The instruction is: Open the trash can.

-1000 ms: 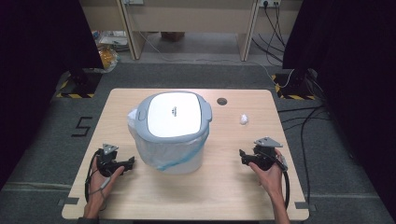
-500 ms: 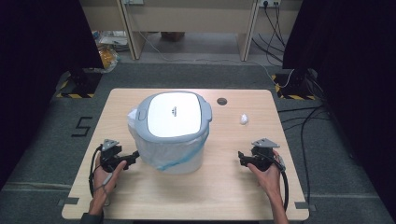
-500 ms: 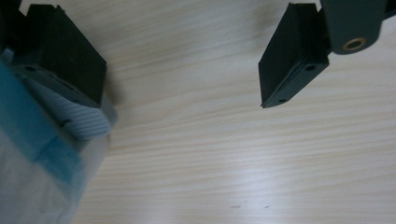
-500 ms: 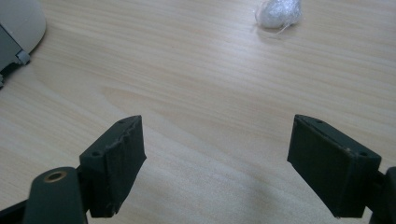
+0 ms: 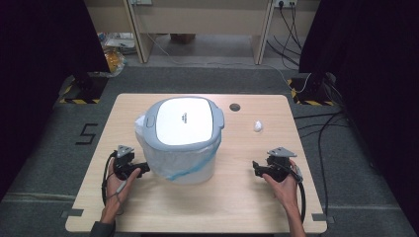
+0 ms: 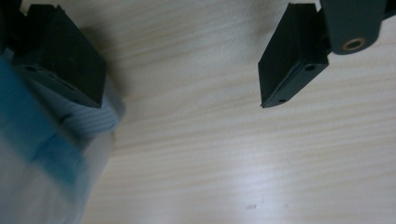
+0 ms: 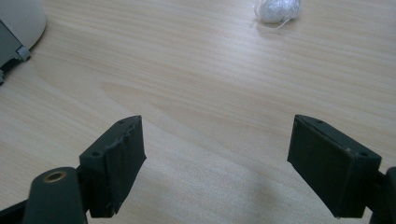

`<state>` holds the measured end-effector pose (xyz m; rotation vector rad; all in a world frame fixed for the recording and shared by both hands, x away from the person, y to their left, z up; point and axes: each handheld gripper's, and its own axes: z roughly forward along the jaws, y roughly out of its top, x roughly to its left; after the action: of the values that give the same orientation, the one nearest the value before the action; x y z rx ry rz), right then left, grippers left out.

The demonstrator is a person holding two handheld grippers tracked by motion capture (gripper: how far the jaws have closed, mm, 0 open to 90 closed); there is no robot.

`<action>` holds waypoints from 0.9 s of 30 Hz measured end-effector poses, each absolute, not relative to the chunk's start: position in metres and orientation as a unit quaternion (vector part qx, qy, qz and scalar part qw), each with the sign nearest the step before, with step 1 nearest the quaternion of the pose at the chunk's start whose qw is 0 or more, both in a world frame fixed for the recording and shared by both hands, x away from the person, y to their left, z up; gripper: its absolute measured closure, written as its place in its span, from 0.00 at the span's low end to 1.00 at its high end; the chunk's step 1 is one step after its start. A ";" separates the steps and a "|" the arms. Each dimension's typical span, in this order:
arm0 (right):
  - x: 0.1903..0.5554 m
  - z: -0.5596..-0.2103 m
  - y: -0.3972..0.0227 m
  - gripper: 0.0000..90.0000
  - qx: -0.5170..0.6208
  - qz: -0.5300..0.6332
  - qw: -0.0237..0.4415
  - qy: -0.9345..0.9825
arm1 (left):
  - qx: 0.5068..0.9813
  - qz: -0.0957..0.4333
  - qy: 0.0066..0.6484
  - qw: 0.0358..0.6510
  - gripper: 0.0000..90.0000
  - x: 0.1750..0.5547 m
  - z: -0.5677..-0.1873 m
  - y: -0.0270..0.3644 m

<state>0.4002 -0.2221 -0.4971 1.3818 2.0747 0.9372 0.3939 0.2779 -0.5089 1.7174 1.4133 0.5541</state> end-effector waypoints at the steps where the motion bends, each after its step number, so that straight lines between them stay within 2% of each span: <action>1: 0.400 -0.497 -0.222 0.21 0.504 0.342 0.237 0.757 | 0.685 0.222 0.558 0.411 0.17 0.394 -0.507 0.277; 15: 0.400 -0.498 -0.223 0.21 0.504 0.338 0.235 0.759 | 0.691 0.224 0.552 0.409 0.15 0.397 -0.510 0.269; 22: 0.399 -0.497 -0.223 0.21 0.504 0.338 0.235 0.759 | 0.695 0.255 0.553 0.383 0.14 0.394 -0.512 0.261; 27: 0.399 -0.497 -0.224 0.21 0.503 0.339 0.238 0.758 | 0.696 0.254 0.557 0.375 0.14 0.394 -0.514 0.259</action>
<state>0.3990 -0.2240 -0.4966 1.3796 2.0785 0.9283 0.3944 0.2592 -0.5144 1.7814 1.4271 0.6505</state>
